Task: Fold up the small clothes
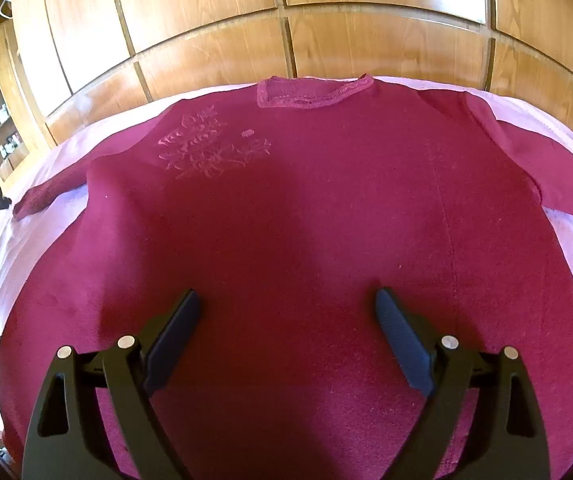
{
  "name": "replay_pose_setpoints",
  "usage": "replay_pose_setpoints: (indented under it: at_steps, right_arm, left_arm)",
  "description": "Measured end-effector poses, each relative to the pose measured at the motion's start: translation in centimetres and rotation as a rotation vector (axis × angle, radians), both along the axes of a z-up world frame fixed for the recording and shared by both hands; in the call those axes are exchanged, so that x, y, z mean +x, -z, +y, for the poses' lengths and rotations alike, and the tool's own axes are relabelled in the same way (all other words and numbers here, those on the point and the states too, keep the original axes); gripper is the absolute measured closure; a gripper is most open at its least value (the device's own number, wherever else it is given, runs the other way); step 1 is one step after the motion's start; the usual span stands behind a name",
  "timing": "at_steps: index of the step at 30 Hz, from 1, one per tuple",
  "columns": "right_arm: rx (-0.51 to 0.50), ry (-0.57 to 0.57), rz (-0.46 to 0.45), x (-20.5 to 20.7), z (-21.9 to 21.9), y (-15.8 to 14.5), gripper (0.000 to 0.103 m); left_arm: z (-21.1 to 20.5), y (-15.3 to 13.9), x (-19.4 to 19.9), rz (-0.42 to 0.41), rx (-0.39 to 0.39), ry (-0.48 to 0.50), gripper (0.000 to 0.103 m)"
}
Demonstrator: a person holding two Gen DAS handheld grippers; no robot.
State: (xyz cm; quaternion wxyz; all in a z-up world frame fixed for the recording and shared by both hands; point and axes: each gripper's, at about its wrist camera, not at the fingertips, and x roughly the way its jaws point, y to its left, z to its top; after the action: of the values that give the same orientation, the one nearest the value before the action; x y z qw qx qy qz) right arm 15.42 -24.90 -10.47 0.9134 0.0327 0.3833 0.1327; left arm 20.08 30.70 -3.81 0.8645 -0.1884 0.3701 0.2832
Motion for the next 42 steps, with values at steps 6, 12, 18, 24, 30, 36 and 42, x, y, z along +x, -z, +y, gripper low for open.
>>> replay_pose_setpoints:
  at_steps: [6, 12, 18, 24, 30, 36, 42]
  right_arm:
    - [0.11, 0.002, 0.065, 0.2, -2.1, -1.5, 0.017]
    - [0.358, 0.273, 0.024, -1.1, -15.2, -5.0, 0.029]
    - [0.472, 0.671, 0.058, -1.5, -31.0, -3.5, 0.058]
    - [0.591, 0.962, 0.088, -0.7, -41.5, -0.6, 0.063]
    - [0.7, 1.023, 0.064, 1.6, -45.8, 0.9, 0.065]
    - [0.53, 1.032, 0.097, 4.7, -46.4, -0.4, 0.097]
    - [0.415, 0.798, -0.041, 5.8, -41.6, -7.6, 0.097]
  left_arm:
    - [-12.9, -2.1, 0.3, -0.096, -0.048, 0.358, 0.097]
    - [-27.0, -0.4, -1.1, -0.097, -0.094, 0.736, 0.052]
    - [-33.5, 2.2, -2.3, -0.011, -0.071, 0.931, 0.052]
    - [-34.8, 4.3, -2.8, 0.058, -0.039, 0.941, 0.051]
    - [-35.6, 4.8, -2.4, 0.064, 0.011, 0.933, 0.047]
    - [-35.4, 4.6, -2.4, 0.069, 0.014, 0.938, 0.047]
    - [-35.2, 4.7, -2.5, 0.06, -0.003, 0.931, 0.046]
